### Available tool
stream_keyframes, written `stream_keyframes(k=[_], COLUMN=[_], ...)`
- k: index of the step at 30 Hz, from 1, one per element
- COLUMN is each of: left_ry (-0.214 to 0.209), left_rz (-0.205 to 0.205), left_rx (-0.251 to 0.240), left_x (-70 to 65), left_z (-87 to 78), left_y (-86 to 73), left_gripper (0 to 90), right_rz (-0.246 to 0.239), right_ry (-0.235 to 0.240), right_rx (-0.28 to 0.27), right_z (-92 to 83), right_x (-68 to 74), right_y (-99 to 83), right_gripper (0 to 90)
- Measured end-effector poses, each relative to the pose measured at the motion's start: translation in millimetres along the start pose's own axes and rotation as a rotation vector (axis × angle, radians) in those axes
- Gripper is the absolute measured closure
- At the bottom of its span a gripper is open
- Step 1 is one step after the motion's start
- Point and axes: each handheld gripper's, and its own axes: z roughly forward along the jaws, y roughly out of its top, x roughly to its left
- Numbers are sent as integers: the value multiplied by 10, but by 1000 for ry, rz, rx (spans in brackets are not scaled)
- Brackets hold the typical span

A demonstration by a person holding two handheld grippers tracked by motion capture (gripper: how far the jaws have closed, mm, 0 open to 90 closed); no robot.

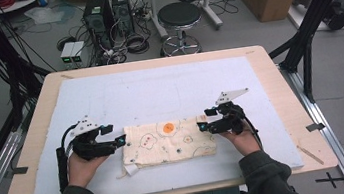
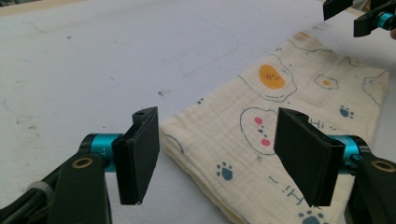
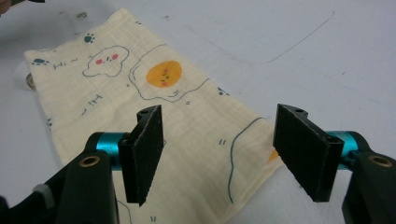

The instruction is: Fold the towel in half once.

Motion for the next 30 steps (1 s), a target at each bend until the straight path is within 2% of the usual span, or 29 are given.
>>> stream_keyframes(k=[6, 11, 13, 14, 16, 20, 22, 24, 27, 30], left_ry=[-4, 4, 9, 14, 24, 43, 51, 47, 43, 51], left_rz=[-8, -14, -11, -16, -35, -60, -64, -93, -109, -121], left_rx=[15, 17, 16, 11, 9, -1, 9, 13, 31, 45], left_x=[34, 40, 47, 67, 109, 177, 213, 245, 274, 312], left_z=[14, 37, 60, 74, 96, 178, 237, 300, 373, 414], left_y=[-8, -14, -17, -18, -16, -22, -11, -4, -10, -24], left_gripper=[349, 353, 391, 421, 426, 454, 464, 475, 477, 479], right_rz=[15, 8, 10, 12, 24, 15, 14, 36, 60, 96], right_ry=[8, 1, -1, -4, -7, -24, -33, -40, -50, -31], right_rx=[4, 9, 9, 6, -3, 3, 10, 15, 31, 42], right_z=[23, 37, 44, 47, 58, 110, 139, 166, 202, 234], right_x=[-12, -3, -26, -36, -60, -108, -150, -198, -297, -396], right_y=[-16, -20, -23, -22, -19, -17, -11, 7, 55, 69], right_gripper=[332, 341, 342, 343, 354, 410, 422, 452, 468, 485])
